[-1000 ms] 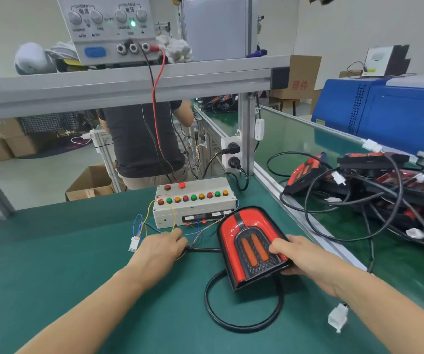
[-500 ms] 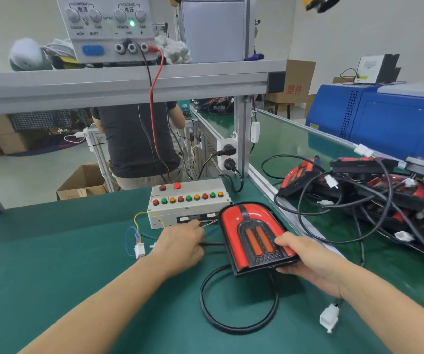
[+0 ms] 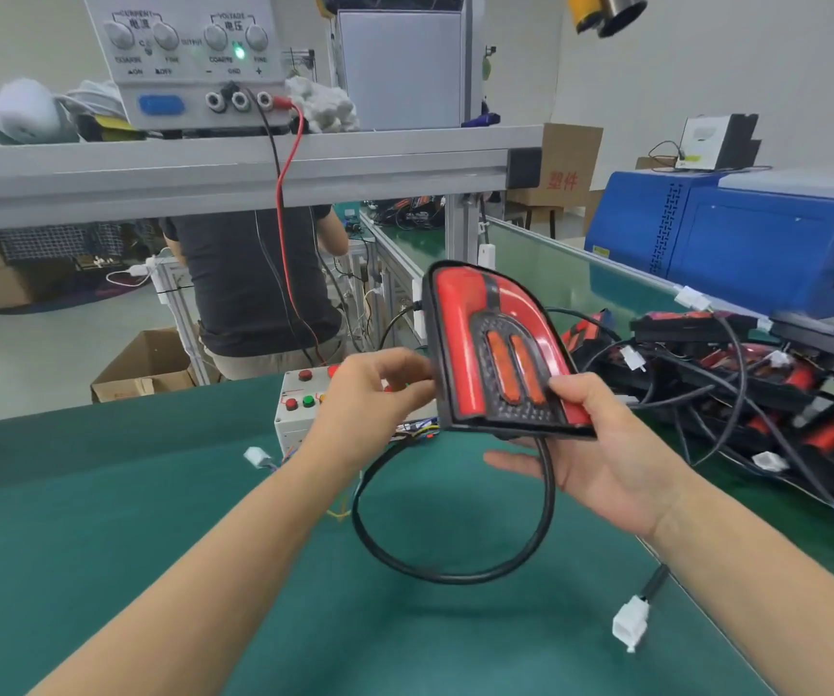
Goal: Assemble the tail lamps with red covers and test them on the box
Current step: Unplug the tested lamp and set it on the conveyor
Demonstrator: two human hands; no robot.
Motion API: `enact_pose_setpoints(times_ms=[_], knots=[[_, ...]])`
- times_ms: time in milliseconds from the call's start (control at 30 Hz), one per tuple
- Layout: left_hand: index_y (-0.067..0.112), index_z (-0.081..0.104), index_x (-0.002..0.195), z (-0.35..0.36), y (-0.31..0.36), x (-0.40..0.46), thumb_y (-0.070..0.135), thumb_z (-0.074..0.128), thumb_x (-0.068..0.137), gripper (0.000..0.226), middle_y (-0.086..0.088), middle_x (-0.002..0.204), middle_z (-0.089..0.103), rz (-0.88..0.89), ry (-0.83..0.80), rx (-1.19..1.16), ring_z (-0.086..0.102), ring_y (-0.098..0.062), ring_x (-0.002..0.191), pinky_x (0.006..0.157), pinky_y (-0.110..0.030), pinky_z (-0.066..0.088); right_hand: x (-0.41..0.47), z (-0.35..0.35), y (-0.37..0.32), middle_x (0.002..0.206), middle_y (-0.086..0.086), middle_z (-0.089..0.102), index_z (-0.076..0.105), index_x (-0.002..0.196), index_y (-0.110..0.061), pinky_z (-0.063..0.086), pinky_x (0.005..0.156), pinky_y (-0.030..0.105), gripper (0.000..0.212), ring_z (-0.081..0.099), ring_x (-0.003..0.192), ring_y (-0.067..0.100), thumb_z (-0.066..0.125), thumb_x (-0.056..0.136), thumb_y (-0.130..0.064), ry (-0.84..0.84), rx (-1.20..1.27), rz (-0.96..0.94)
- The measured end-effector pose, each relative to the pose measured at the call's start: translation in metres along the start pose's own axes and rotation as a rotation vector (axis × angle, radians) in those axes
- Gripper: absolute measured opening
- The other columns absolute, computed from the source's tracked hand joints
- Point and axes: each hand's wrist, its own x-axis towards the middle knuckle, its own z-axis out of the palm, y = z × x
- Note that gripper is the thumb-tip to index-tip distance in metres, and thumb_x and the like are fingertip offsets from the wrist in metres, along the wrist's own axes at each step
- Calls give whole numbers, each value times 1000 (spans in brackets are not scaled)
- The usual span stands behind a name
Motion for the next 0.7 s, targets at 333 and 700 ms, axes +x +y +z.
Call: enact_pose_setpoints(times_ms=[333, 700], knots=[[26, 55, 126, -16, -52, -25, 14, 65, 88, 41, 4, 115, 63, -321, -345, 89, 58, -13, 101, 85, -18, 40, -10, 1, -46, 97, 20, 72, 67, 98, 3, 59, 70, 39, 32, 71, 80, 27, 61, 76, -20, 149, -90, -260], [24, 77, 88, -35, -89, -36, 0, 70, 74, 29, 4, 78, 71, 86, -129, 1114, 68, -26, 76, 71, -38, 44, -36, -42, -71, 69, 9, 71, 65, 89, -5, 59, 54, 34, 17, 68, 55, 18, 55, 91, -18, 395, -30, -138]])
